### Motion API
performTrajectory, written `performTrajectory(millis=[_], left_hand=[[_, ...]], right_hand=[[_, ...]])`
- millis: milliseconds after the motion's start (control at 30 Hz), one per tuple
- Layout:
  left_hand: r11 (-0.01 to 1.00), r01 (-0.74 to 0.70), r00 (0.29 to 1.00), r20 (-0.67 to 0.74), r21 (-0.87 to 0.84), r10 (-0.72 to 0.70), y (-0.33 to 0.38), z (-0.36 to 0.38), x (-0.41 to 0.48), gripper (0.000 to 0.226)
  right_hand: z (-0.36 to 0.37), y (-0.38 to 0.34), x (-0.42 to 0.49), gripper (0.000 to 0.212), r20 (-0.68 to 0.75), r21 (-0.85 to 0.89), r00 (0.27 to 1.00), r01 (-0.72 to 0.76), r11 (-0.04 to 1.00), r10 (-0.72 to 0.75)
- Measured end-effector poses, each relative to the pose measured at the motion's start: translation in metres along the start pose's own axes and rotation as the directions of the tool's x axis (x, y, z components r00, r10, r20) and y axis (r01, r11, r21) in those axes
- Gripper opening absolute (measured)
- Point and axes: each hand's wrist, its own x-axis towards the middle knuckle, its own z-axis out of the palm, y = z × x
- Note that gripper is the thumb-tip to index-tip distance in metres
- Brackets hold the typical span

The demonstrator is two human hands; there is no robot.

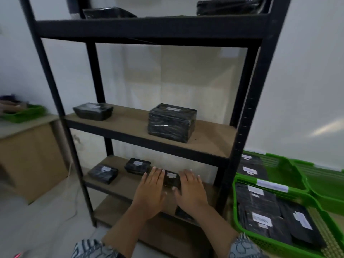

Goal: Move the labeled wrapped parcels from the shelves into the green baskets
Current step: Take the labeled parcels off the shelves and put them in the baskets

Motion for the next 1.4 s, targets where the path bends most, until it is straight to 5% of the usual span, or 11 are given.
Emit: performTrajectory(millis=[633,933,1400], left_hand=[[0.99,0.103,0.983,-0.161,0.096,-0.087,-0.211,-0.038,0.117,0.073],[0.993,0.116,0.979,-0.17,0.012,-0.112,-0.301,-0.036,0.143,0.087],[1.0,-0.001,0.963,-0.27,-0.031,-0.007,-0.491,-0.057,0.187,0.065]], right_hand=[[0.023,-0.141,0.214,0.062,-0.05,0.048,0.975,0.217,0.975,-0.215],[0.044,-0.189,0.277,0.062,-0.029,0.005,0.984,0.174,0.985,-0.174],[0.069,-0.307,0.366,0.057,-0.045,0.125,0.997,-0.054,0.991,0.06]])
